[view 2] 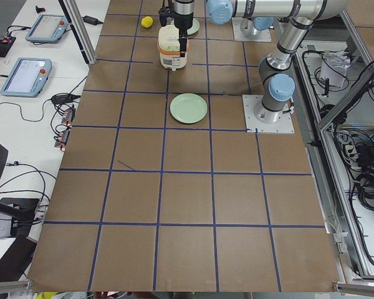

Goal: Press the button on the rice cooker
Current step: 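Move the right gripper over the white rice cooker's lid button, then lower the right gripper and press the green lid-release button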

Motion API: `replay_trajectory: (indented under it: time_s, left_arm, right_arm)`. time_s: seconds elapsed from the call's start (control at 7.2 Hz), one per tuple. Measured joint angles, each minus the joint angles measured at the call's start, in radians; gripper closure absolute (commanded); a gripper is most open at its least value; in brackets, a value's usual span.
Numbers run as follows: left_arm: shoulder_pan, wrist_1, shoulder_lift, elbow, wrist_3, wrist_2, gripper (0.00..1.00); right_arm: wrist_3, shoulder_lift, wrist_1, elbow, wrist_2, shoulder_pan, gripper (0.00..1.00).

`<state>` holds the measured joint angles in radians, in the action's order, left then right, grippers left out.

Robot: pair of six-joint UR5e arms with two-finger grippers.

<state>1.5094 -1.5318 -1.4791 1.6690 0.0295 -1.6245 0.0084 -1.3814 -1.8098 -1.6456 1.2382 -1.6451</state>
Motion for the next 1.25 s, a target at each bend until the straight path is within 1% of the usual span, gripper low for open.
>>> replay_trajectory:
  time_s: [0.69,1.25]
  left_arm:
    - [0.0,0.0,0.0,0.0,0.0,0.0,0.0]
    - [0.0,0.001,0.0,0.0,0.0,0.0,0.0]
  right_arm:
    - [0.002,0.009,-0.01,-0.028,-0.034,-0.016,0.95]
    - [0.002,0.028,-0.028,-0.031,-0.039,-0.016,0.94]
